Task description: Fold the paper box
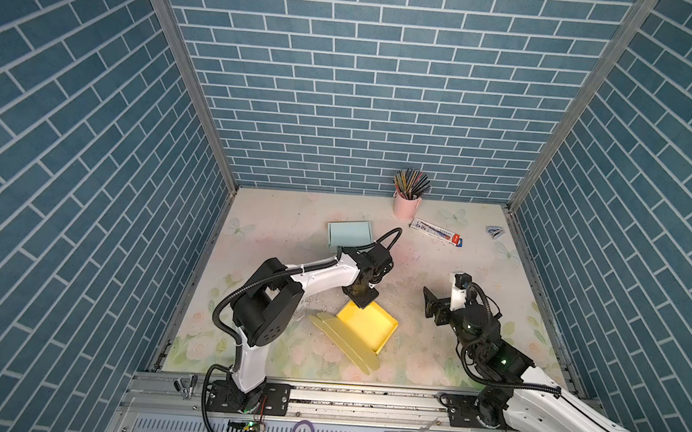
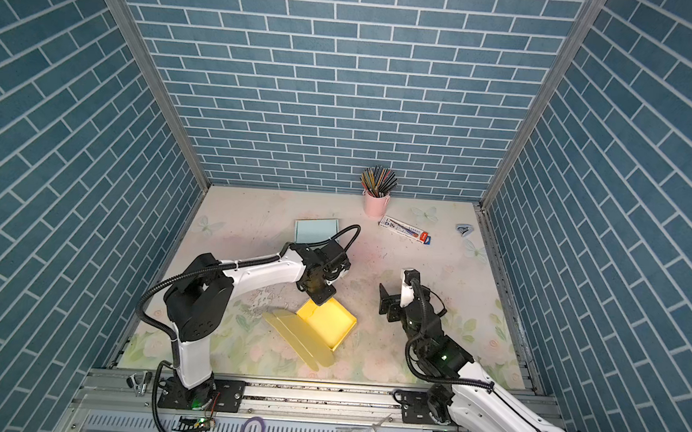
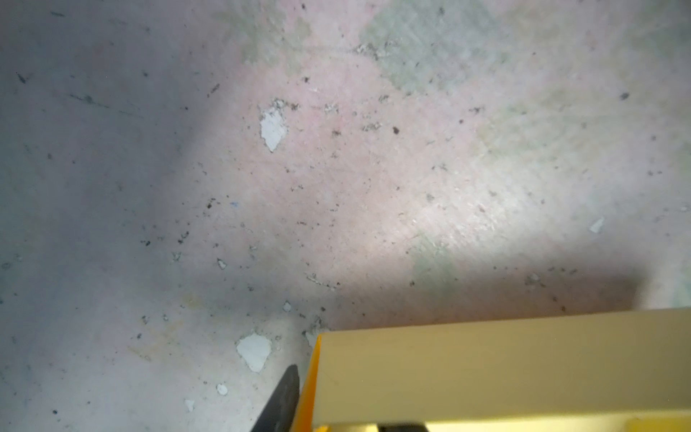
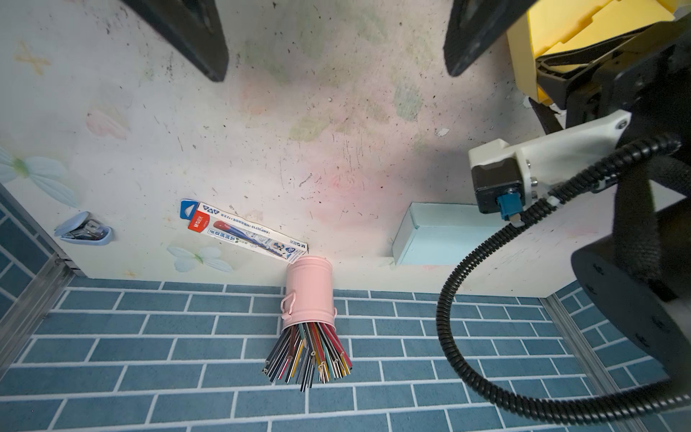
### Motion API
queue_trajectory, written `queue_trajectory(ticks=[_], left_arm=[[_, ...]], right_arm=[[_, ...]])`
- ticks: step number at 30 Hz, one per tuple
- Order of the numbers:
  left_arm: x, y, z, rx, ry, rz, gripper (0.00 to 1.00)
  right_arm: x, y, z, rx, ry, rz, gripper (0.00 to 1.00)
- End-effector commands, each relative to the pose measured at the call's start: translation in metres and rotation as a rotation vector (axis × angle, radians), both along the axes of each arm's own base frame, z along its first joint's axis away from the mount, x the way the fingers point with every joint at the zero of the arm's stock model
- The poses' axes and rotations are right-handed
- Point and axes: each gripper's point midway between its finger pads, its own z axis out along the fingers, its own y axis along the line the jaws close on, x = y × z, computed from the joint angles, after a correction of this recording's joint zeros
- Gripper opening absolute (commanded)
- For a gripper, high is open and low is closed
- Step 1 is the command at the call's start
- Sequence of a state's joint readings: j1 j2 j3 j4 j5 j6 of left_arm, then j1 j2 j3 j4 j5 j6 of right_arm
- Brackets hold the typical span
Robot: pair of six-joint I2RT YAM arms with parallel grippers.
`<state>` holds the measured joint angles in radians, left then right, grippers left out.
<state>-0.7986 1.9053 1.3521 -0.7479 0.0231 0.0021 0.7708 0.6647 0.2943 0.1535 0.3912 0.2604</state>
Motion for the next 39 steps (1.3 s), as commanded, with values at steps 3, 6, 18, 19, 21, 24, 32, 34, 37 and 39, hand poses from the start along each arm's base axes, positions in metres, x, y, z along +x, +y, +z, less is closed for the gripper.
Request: queue_trajectory(ticks=[3, 6, 18, 19, 21, 24, 32, 34, 37, 39], left_arm=[[-0.004, 0.007, 0.009, -0.014, 0.031, 0.032, 0.38], [-0.008, 0.011, 0.003, -0.03, 0.05, 0.043, 0.33], [-0.012, 0.029, -0.034, 0.03, 0.08, 0.045, 0.21], [-0.012, 0.032, -0.035, 0.046, 0.077, 0.048, 0.21], [-0.012, 0.039, -0.036, 0.077, 0.072, 0.052, 0.2], [-0.015, 0.046, -0.038, 0.106, 0.074, 0.06, 0.17], [-0.011, 0.053, -0.043, 0.166, 0.039, 0.048, 0.0], [-0.006, 0.051, -0.041, 0.168, 0.022, 0.041, 0.0], [0.004, 0.041, -0.034, 0.138, -0.026, 0.02, 0.0], [0.01, 0.035, -0.03, 0.13, -0.076, -0.01, 0.0]], right_arm=[[0.001, -0.001, -0.002, -0.012, -0.014, 0.003, 0.91], [0.001, -0.001, -0.001, -0.011, -0.016, 0.004, 0.9], [0.001, -0.001, -0.002, -0.012, -0.016, -0.001, 0.9], [0.001, -0.001, -0.002, -0.012, -0.016, -0.001, 0.9], [0.002, -0.001, -0.002, -0.014, -0.016, 0.0, 0.9], [0.002, 0.0, 0.0, -0.008, -0.022, 0.001, 0.9], [0.004, -0.003, -0.002, -0.017, -0.025, -0.013, 0.9], [0.004, -0.004, -0.001, -0.02, -0.03, -0.018, 0.9], [0.004, -0.006, 0.001, -0.024, -0.037, -0.025, 0.9], [0.004, -0.008, 0.001, -0.023, -0.041, -0.031, 0.9]])
